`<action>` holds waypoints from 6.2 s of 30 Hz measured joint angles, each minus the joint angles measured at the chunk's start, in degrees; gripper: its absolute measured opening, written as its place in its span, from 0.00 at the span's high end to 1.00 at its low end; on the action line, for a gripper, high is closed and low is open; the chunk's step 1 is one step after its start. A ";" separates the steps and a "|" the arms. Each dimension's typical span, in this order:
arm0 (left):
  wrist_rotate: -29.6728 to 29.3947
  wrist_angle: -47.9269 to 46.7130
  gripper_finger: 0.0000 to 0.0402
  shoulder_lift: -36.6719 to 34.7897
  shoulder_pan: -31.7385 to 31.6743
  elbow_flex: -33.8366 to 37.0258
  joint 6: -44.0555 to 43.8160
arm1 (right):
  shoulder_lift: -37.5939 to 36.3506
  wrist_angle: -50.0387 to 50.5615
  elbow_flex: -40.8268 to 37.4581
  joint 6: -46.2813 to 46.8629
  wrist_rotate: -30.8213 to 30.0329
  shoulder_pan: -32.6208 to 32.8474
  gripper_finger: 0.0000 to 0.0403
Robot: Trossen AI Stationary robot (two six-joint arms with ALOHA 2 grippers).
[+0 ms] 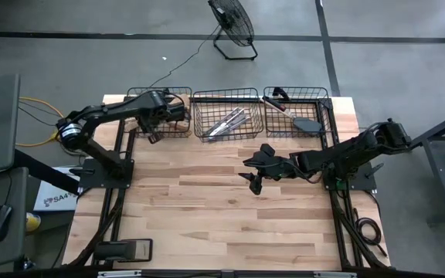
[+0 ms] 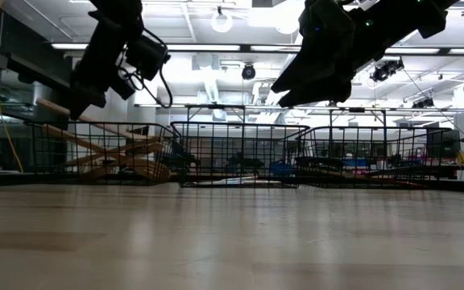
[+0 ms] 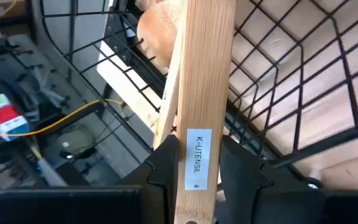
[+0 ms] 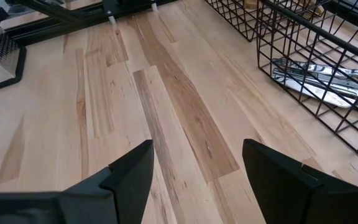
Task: Pick & Place Kitchen Items
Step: Put the brown serving spoon into the left mesh basket, then return to Home Position
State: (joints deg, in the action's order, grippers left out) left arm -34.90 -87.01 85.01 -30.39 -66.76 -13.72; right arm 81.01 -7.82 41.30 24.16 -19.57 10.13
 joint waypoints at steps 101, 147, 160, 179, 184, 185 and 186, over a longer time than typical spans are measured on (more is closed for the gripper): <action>-4.57 101.44 0.43 -44.04 50.39 48.08 6.43 | -77.14 5.21 -40.87 -2.58 12.20 -5.75 0.41; 13.91 103.07 0.43 -75.46 53.27 65.67 17.77 | -77.22 5.43 -40.98 -4.50 12.48 -5.75 0.41; 31.15 87.15 0.43 -84.70 53.27 65.37 17.64 | -77.18 5.42 -40.98 -4.50 12.48 -5.75 0.41; 36.00 86.87 0.43 -84.65 53.27 65.37 19.48 | -77.18 5.29 -40.98 -4.50 12.26 -5.75 0.41; 35.92 86.85 0.43 -84.65 53.27 65.37 19.48 | -77.20 5.27 -40.98 -4.50 12.26 -5.75 0.41; 35.89 86.86 0.43 -84.65 53.27 65.37 19.47 | -77.20 5.27 -40.98 -4.51 12.24 -5.75 0.41; 35.88 86.85 0.43 -84.65 53.27 65.37 19.46 | -77.20 5.27 -40.98 -4.50 12.25 -5.75 0.41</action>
State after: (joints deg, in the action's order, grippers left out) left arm 0.98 -0.16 0.36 22.87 -1.39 5.74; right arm 3.81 -2.55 0.32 19.66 -7.32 4.38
